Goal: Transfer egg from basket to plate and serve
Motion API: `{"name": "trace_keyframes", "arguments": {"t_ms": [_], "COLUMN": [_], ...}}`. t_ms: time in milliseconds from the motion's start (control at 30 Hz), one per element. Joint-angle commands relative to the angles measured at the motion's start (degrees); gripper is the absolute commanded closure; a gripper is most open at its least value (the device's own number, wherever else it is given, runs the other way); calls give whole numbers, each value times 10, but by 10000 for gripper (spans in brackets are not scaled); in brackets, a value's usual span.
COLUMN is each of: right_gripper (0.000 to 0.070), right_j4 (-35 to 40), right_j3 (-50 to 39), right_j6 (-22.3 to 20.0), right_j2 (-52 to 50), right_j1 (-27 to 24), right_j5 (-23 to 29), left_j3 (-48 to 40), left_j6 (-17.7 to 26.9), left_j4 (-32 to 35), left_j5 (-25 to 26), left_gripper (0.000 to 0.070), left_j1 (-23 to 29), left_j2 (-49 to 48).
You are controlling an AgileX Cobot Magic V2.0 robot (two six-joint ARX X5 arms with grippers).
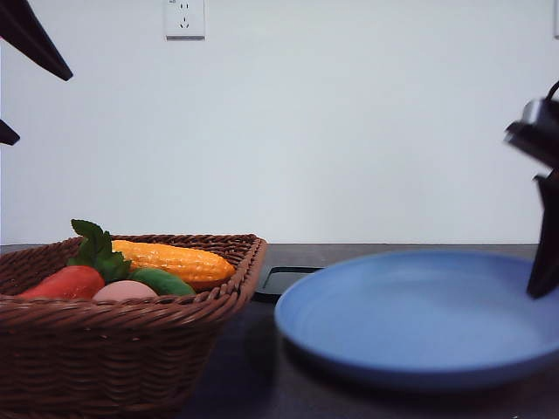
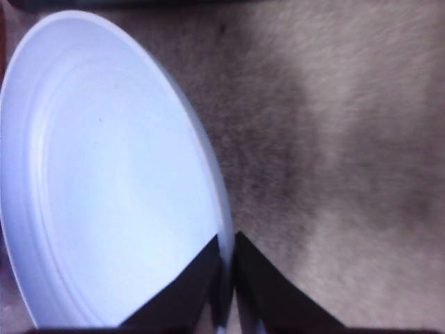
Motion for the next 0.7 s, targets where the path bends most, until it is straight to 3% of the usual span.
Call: {"name": "trace_keyframes", "arguments": {"t_ms": [0, 100, 367, 567, 667], "right_gripper": [700, 700, 700, 700, 700], "right_j4": [2, -1, -2, -1, -1], "right_j3": [5, 5, 5, 5, 5], "right_j6": [4, 14, 22, 21, 21], "right_j2": [-21, -65, -144, -159, -159], "right_j1": [-9, -30, -75, -80, -80], "right_j5": [-1, 0, 0, -1, -2], "left_j3": [7, 7, 7, 7, 7], "left_j6": [-25, -53, -118, -147, -155], "left_j4": [-7, -14, -5, 44, 69], "left_j5": [3, -25, -166, -239, -251], "left_gripper": [273, 274, 274, 281, 281], "left_j1": [-21, -69, -212, -282, -297], "left_j2": [8, 16, 77, 160, 198]}}
